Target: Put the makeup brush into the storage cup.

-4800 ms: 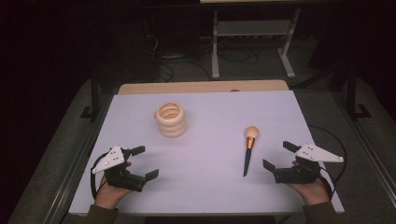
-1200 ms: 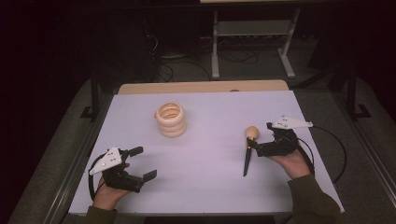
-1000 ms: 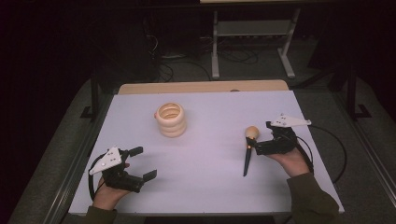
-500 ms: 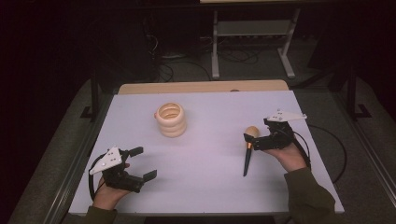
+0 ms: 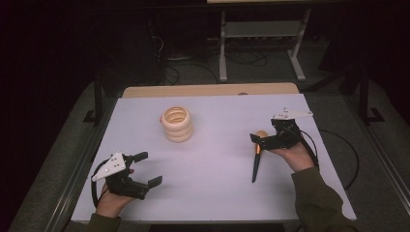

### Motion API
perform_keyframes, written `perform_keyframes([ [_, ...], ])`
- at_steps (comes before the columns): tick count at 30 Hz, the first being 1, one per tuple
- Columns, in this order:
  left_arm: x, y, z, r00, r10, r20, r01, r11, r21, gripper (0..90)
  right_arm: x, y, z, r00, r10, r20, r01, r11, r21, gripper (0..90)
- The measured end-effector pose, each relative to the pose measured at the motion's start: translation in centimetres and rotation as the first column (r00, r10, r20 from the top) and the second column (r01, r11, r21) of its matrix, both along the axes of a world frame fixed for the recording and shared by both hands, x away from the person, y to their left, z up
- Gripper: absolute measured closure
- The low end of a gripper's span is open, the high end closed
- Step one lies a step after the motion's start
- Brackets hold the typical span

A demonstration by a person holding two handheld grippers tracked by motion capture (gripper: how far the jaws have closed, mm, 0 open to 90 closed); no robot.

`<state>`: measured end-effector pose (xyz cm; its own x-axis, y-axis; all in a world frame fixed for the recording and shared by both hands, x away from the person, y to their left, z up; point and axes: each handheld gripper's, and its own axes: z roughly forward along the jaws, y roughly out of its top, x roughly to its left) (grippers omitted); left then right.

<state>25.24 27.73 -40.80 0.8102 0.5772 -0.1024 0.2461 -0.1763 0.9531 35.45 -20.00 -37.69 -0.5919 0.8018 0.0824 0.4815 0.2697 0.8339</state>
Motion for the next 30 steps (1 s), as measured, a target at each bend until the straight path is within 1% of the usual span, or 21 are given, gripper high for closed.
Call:
perform_keyframes([
  [8, 0.0, -0.1, 0.0, 1.0, 0.005, -0.002, -0.005, 0.9999, -0.012, 0.0, 0.7, 0.3, 0.6, 1.0, 0.0, 0.009, 0.0, 1.0, 0.012, 0.0],
  [14, 0.0, 0.0, 0.0, 1.0, 0.007, 0.0, -0.007, 0.9999, -0.013, 0.0, 1.4, 0.6, 0.7, 1.0, 0.0, 0.005, 0.0, 1.0, 0.009, 0.0],
  [18, -0.1, 0.0, 0.0, 0.9999, 0.012, 0.001, -0.012, 0.9997, -0.023, 0.0, 1.9, 0.8, 0.9, 0.9999, -0.003, 0.015, 0.003, 1.0, 0.008, 0.0],
  [21, 0.0, 0.0, 0.0, 0.9999, 0.01, 0.004, -0.01, 0.9998, -0.019, 0.0, 2.3, 1.0, 1.0, 0.9998, -0.007, 0.017, 0.006, 1.0, 0.019, 0.0],
  [23, 0.0, 0.1, 0.0, 0.9999, 0.008, 0.007, -0.008, 0.9999, -0.015, 0.0, 2.5, 1.0, 1.0, 0.9998, -0.005, 0.019, 0.004, 1.0, 0.008, 0.0],
  [25, 0.0, 0.0, 0.0, 1.0, 0.008, 0.006, -0.008, 0.9999, -0.014, 0.0, 2.7, 1.1, 1.0, 0.9999, -0.013, 0.01, 0.013, 1.0, 0.009, 0.0],
  [28, 0.0, 0.0, 0.0, 0.9999, 0.007, 0.008, -0.007, 0.9999, -0.014, 0.0, 2.9, 1.3, 0.9, 0.9997, -0.023, 0.005, 0.023, 1.0, -0.003, 0.0],
  [30, 0.0, 0.0, 0.0, 0.9999, 0.007, 0.008, -0.006, 0.9999, -0.013, 0.0, 3.0, 1.3, 1.0, 0.9998, -0.022, -0.001, 0.021, 1.0, -0.006, 0.0],
])
